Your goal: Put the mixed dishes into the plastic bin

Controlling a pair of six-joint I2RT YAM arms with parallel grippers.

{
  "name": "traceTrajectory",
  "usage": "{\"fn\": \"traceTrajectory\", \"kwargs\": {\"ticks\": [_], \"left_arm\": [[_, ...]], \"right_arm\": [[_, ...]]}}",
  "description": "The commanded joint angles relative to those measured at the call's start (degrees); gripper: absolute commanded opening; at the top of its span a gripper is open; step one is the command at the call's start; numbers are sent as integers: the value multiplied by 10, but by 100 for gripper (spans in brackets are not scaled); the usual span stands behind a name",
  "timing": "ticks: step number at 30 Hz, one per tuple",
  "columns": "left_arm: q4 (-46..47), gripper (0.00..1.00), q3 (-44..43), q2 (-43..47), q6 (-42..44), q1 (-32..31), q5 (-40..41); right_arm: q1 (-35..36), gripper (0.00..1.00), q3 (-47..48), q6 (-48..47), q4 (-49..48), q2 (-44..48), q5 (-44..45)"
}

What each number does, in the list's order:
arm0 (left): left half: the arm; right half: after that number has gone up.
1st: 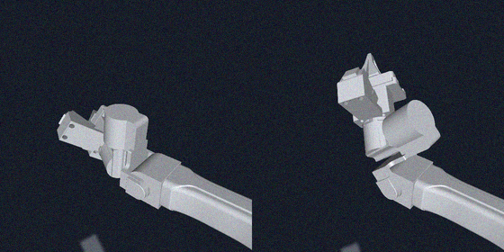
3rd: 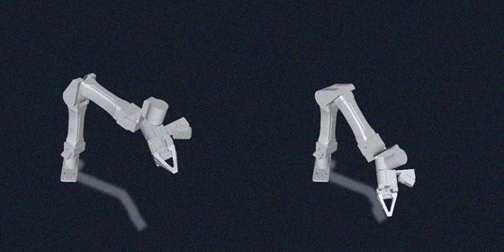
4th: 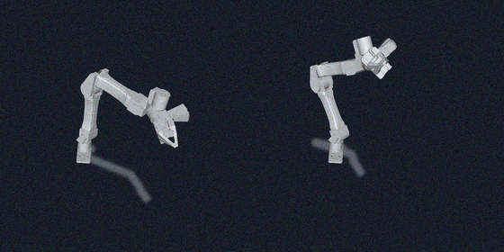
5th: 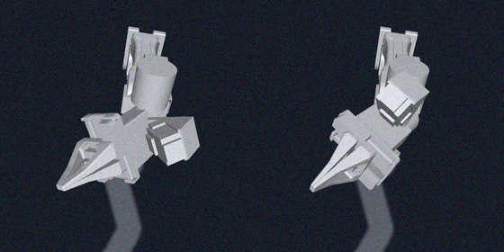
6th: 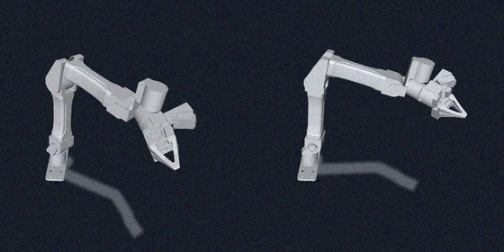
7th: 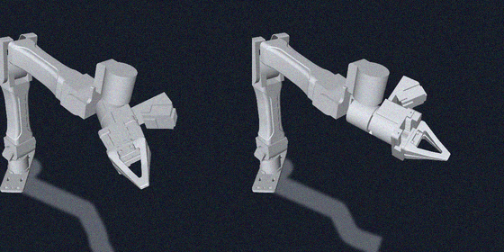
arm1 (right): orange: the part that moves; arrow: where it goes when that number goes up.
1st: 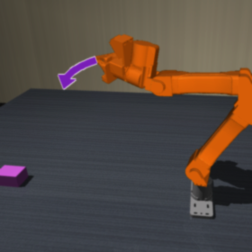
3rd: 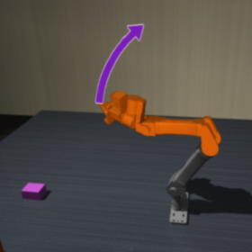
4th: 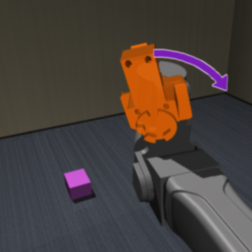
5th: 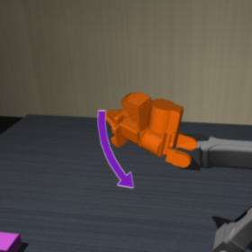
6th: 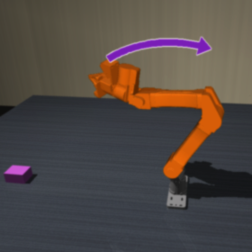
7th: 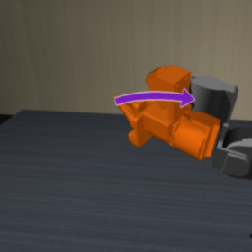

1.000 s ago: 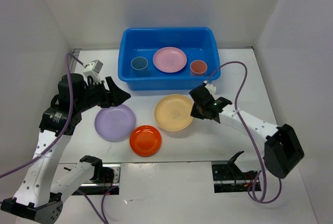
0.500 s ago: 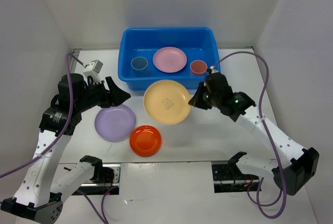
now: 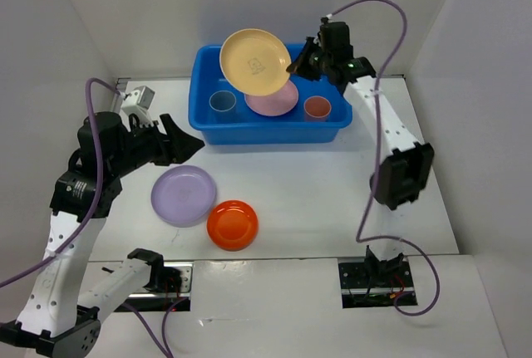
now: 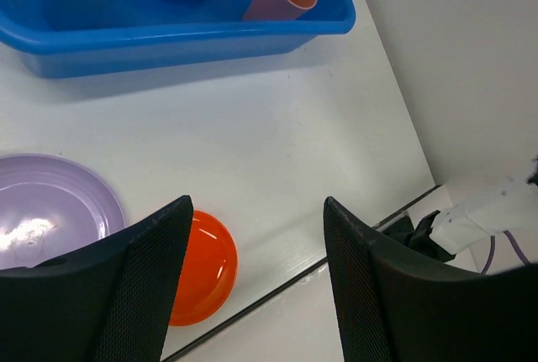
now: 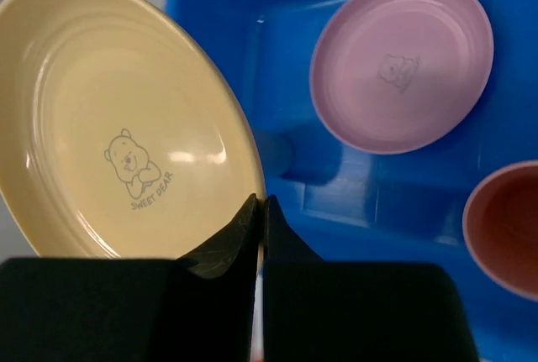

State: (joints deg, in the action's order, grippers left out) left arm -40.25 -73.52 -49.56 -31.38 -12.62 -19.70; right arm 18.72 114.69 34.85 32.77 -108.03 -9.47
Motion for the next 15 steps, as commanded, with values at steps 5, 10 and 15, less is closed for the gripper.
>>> {"fn": "traceTrajectory", "kwargs": {"ticks": [5, 10, 15], "left_arm": [[6, 71, -2, -7, 23, -2, 8], [12, 71, 3, -19, 29, -2, 13], [18, 71, 22, -26, 34, -2, 13]], "right_arm": [[-18, 0, 295, 4, 97, -220, -17], [-42, 0, 528, 26, 173, -399, -61], [-47, 0, 624, 14, 234, -470, -26]]}}
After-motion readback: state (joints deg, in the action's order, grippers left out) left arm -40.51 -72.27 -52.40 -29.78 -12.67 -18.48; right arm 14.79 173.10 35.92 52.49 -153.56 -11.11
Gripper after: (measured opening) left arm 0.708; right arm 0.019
